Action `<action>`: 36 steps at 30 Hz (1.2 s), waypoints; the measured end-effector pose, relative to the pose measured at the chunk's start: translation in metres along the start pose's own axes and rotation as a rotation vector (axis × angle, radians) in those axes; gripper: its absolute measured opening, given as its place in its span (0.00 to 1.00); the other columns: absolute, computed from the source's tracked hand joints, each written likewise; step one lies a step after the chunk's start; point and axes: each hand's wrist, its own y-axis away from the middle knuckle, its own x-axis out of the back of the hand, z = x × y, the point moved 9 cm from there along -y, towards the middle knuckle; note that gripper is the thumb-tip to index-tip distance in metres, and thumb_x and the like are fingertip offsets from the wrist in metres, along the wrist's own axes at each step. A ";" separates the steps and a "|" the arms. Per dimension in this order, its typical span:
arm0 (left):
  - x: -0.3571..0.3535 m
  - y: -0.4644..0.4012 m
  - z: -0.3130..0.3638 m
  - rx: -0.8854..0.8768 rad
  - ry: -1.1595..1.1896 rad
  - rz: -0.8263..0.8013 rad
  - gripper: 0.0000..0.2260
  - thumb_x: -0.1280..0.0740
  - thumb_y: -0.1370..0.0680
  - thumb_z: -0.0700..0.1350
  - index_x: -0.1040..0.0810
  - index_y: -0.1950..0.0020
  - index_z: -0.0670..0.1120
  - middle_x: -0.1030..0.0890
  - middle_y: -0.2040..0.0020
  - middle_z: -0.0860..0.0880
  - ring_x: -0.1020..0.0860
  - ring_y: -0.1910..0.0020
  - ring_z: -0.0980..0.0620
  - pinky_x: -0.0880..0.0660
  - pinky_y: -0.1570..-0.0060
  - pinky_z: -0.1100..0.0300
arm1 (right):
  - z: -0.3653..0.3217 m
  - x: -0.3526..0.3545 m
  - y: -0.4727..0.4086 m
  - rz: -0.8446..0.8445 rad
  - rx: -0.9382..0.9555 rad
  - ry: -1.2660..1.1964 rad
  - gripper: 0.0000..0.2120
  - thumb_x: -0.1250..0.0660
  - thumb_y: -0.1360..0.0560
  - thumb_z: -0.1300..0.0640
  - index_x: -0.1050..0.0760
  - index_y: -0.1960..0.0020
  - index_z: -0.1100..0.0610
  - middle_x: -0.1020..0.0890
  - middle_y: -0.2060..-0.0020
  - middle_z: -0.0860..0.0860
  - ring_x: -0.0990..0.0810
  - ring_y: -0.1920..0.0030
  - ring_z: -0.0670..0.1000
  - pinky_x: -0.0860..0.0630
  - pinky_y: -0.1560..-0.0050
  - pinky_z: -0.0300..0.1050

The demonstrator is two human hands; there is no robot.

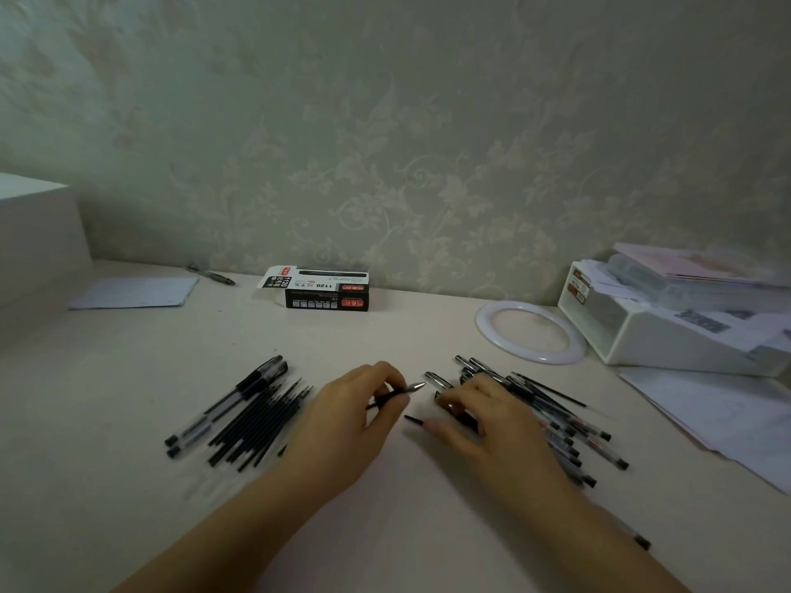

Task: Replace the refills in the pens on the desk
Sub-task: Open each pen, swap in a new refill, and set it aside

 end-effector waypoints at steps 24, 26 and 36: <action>-0.014 0.002 -0.010 0.000 -0.097 -0.170 0.02 0.34 0.22 0.50 0.23 0.51 0.58 0.24 0.57 0.59 0.25 0.56 0.62 0.30 0.59 0.71 | -0.001 -0.001 0.002 -0.056 0.007 0.064 0.06 0.38 0.19 0.58 0.25 0.48 0.49 0.25 0.54 0.37 0.32 0.50 0.40 0.32 0.49 0.36; -0.016 0.003 -0.008 -0.017 -0.087 -0.179 0.02 0.34 0.22 0.51 0.23 0.51 0.58 0.24 0.57 0.59 0.26 0.56 0.62 0.30 0.60 0.71 | -0.005 -0.003 0.002 -0.064 0.040 0.043 0.05 0.37 0.19 0.58 0.24 0.48 0.49 0.24 0.53 0.38 0.31 0.49 0.39 0.33 0.49 0.34; -0.014 0.002 -0.005 -0.029 -0.089 -0.170 0.01 0.33 0.22 0.49 0.22 0.52 0.55 0.24 0.58 0.59 0.27 0.57 0.64 0.34 0.61 0.74 | -0.004 0.005 0.000 0.006 0.020 -0.035 0.06 0.36 0.20 0.60 0.22 0.47 0.53 0.24 0.52 0.42 0.27 0.48 0.43 0.29 0.49 0.37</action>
